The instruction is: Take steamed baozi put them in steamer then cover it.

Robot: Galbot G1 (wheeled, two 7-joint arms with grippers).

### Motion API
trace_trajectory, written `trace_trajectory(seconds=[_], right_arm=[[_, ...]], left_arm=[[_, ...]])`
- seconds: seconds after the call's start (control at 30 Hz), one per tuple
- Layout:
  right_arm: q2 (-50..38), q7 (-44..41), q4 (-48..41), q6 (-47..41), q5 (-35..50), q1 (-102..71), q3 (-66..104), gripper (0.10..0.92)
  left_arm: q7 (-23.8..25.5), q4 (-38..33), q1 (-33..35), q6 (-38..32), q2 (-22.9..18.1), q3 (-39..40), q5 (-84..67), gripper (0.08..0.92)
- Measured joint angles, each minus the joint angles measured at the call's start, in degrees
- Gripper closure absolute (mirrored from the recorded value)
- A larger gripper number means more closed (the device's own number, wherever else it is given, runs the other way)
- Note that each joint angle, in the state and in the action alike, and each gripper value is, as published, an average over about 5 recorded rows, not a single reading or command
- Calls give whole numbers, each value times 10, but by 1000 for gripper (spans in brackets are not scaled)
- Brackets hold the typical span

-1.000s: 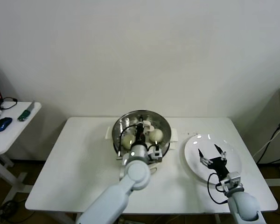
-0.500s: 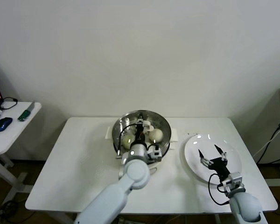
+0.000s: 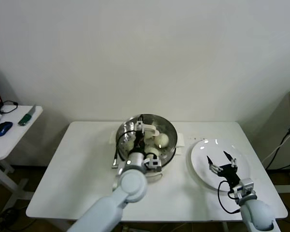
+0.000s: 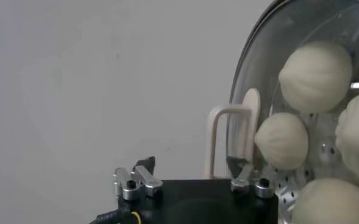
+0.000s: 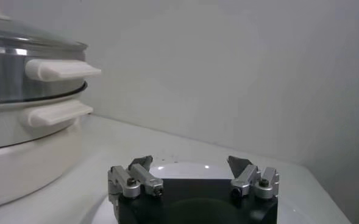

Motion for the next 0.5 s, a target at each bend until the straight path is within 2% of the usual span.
trace_trajectory(seconds=[0.1,0.23,0.5], right_arm=[[-1,-1,0,-2,1,0,0,203],[-2,-1,1,-3,2,-1,0,203],[-6,-5,0,-4,3,0,0,203]], left_arm=[[-1,-24,11,0,12,-5,-7,185],[-10,-57,29,0,28,-14,-21,178],[-72,-117,84,0,60,-61,-104,177]])
